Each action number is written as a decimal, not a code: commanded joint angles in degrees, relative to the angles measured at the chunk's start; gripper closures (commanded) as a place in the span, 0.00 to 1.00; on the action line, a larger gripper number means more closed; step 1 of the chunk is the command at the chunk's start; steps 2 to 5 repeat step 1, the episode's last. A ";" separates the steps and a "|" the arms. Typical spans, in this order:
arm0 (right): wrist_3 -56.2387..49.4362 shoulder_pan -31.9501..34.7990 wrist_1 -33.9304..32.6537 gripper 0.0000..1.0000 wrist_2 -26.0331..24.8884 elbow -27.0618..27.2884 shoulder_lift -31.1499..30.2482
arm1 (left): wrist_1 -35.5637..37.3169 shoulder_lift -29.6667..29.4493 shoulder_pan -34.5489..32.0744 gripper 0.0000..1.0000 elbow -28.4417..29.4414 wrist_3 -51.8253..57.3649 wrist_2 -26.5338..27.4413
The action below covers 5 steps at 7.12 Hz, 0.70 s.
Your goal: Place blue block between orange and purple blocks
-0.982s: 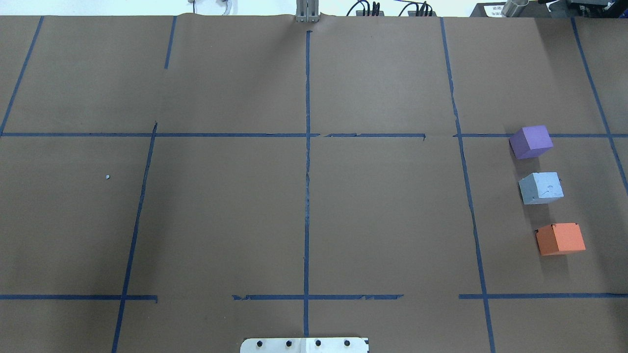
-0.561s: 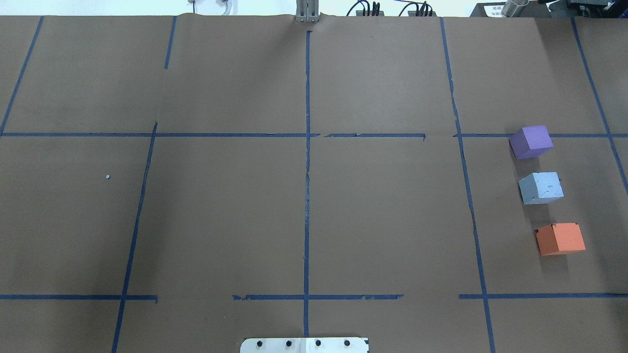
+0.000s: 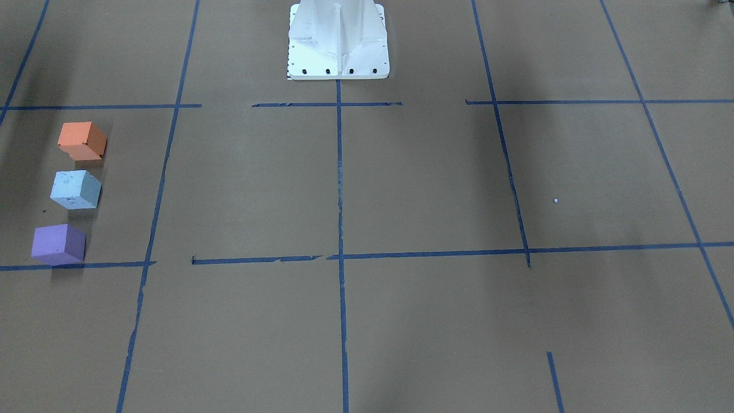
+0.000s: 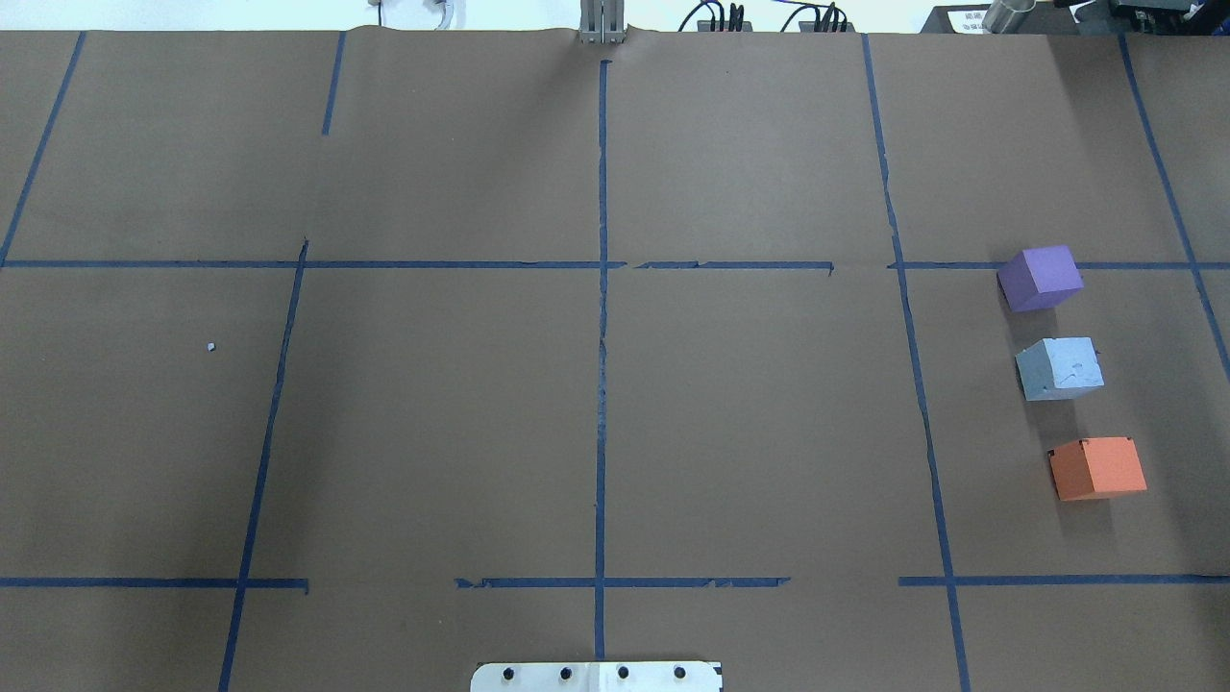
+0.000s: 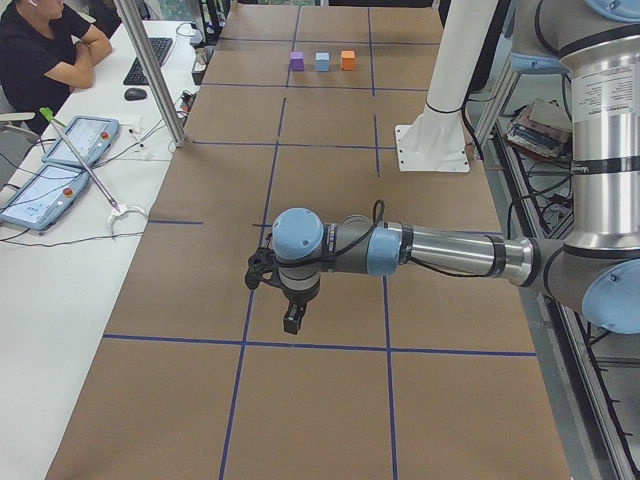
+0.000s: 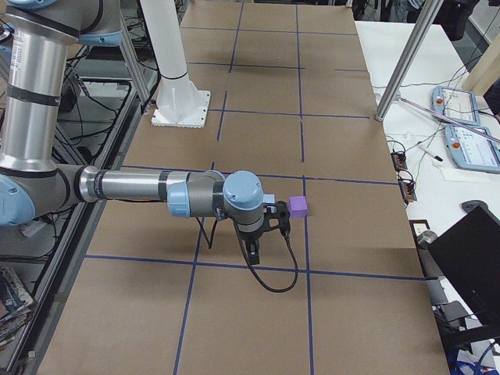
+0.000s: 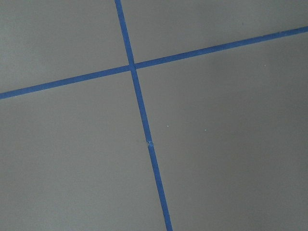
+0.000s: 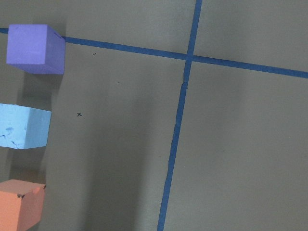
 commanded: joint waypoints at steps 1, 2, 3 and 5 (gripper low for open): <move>0.00 0.04 0.00 0.00 0.00 0.02 0.15 | 0.78 0.90 -0.03 0.00 -1.05 0.01 0.05; 0.00 0.04 0.00 0.00 0.00 0.02 0.15 | 0.78 0.90 -0.03 0.00 -1.05 0.01 0.05; 0.00 0.04 0.00 0.00 0.00 0.02 0.15 | 0.78 0.90 -0.03 0.00 -1.05 0.01 0.05; 0.00 0.04 0.00 0.00 0.00 0.02 0.15 | 0.78 0.90 -0.03 0.00 -1.05 0.01 0.05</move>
